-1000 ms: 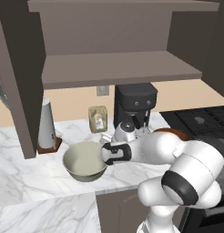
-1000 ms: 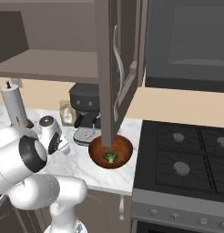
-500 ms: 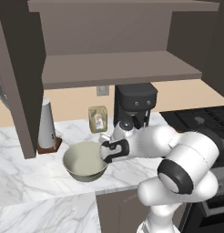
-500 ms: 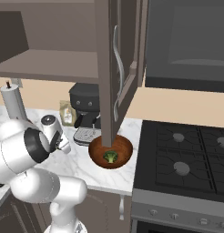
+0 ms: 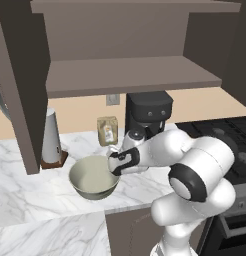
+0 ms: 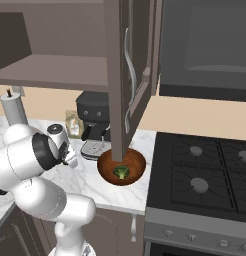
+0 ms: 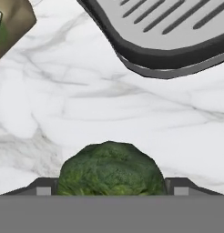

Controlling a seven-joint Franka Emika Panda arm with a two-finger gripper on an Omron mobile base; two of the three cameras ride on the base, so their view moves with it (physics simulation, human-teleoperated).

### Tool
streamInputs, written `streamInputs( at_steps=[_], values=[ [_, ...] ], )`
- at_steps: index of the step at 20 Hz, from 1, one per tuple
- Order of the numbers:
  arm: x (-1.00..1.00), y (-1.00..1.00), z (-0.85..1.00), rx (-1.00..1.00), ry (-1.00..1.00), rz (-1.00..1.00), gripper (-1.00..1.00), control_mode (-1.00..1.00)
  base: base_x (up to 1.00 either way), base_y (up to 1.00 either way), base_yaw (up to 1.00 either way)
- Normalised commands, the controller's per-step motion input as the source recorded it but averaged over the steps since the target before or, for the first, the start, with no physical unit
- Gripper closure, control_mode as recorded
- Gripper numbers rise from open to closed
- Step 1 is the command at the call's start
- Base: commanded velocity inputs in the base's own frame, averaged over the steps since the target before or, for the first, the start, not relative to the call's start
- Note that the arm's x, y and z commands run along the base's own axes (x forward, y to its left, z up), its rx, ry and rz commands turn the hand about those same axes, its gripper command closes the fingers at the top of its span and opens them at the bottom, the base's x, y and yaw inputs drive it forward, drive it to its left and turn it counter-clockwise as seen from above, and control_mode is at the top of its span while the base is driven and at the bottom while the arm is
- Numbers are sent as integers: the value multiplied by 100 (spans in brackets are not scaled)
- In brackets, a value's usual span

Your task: Pick both bowls and place them on the counter. Then place the broccoli in one bowl and place the broccoli in the other bowl.

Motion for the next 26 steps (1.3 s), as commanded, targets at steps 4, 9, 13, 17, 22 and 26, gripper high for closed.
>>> streamInputs(
  at_steps=[4, 9, 13, 17, 22, 26],
  values=[
    [0, 0, -23, 1, 12, 0, 100, -100, 0, 0, 0],
    [-2, -1, -12, 2, 8, 0, 100, -100, 0, 0, 0],
    [-44, -3, 1, 5, -5, 0, 100, -100, 0, 0, 0],
    [-48, 0, 12, 5, -15, 0, 100, -100, 0, 0, 0],
    [-28, 0, 38, 1, -18, 0, 100, -100, 0, 0, 0],
    [-15, -2, 61, 0, -13, 0, 100, -100, 0, 0, 0]
  ],
)
